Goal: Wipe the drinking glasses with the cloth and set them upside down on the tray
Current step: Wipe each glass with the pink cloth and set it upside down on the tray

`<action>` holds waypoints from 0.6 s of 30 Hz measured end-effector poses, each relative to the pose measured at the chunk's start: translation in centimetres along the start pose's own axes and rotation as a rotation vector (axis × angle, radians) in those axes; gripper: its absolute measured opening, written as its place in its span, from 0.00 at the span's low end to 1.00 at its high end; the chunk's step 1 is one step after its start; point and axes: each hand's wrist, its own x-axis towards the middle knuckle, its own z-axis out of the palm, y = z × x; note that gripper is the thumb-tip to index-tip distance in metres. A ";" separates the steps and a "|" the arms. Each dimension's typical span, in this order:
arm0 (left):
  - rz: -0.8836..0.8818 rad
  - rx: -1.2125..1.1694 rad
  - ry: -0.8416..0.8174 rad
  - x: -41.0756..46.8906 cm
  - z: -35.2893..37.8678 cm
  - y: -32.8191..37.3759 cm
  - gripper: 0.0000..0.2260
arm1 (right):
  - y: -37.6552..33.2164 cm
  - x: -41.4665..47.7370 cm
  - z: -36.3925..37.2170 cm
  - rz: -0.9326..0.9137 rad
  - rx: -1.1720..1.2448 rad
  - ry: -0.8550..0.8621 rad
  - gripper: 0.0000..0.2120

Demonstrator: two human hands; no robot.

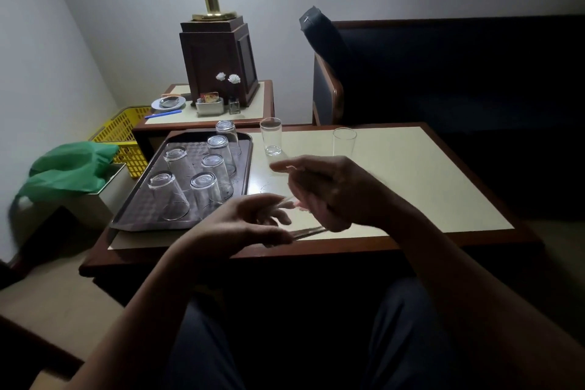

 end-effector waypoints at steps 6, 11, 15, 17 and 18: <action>0.167 0.166 0.064 -0.4 -0.1 -1.1 0.33 | 2.7 -0.5 0.9 0.449 0.456 0.293 0.07; 0.147 -0.084 0.159 0.0 0.6 -2.0 0.33 | 4.2 -2.4 2.3 0.338 0.599 0.553 0.06; 0.120 -0.127 0.260 0.7 0.9 -2.3 0.31 | 3.2 -3.6 3.0 0.393 0.569 0.487 0.15; 0.123 -0.067 0.310 0.9 1.3 -2.7 0.32 | 3.3 -3.6 3.1 0.477 0.573 0.446 0.18; 0.121 -0.050 0.331 1.0 1.7 -3.0 0.33 | 3.4 -3.5 3.2 0.521 0.650 0.477 0.19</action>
